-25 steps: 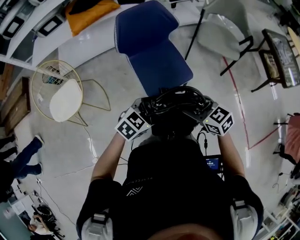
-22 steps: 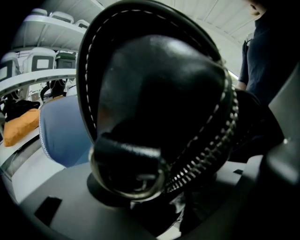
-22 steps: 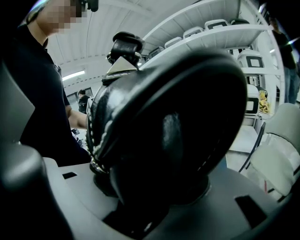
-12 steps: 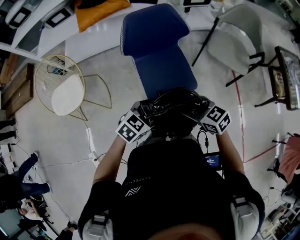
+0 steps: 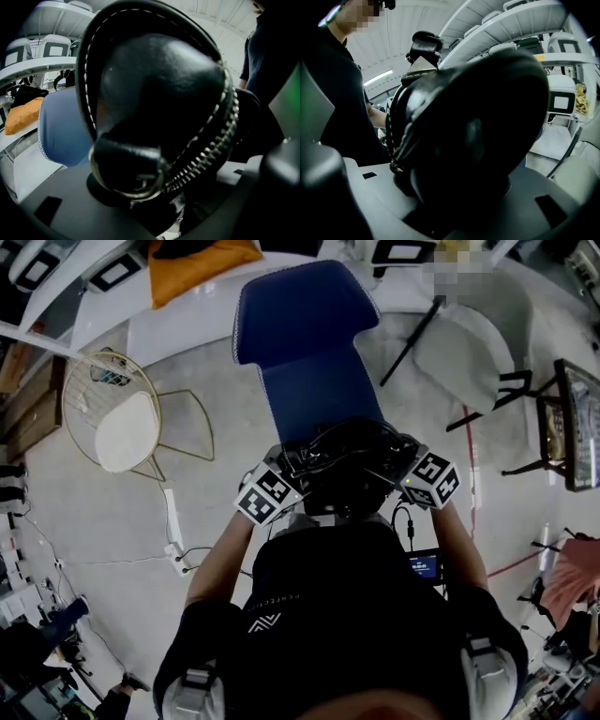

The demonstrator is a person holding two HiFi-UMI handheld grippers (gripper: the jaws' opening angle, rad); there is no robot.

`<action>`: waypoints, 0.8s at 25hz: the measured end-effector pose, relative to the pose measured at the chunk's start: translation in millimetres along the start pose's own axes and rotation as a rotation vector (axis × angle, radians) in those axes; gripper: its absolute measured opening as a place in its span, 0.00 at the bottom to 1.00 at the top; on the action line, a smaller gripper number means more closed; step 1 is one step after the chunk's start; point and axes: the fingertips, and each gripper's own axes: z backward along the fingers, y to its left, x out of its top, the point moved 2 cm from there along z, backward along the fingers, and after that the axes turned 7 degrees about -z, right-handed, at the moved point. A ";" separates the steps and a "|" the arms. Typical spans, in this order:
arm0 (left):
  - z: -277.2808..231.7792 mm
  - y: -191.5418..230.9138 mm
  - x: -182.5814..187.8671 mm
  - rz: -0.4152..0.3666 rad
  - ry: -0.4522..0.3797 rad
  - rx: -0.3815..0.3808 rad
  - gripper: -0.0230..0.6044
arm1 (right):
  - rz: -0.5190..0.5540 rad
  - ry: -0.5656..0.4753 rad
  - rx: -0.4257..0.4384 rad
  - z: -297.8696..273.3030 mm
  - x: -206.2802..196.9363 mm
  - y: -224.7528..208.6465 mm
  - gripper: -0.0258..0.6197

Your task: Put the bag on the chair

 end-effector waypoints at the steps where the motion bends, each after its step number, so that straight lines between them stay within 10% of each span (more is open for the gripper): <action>1: -3.3 3.7 4.1 0.003 -0.006 0.002 0.55 | 0.000 0.003 0.001 0.7 1.7 -5.6 0.40; 20: -79.9 92.8 27.0 0.156 0.008 0.044 0.55 | -0.001 0.112 0.105 -25.0 26.2 -133.4 0.40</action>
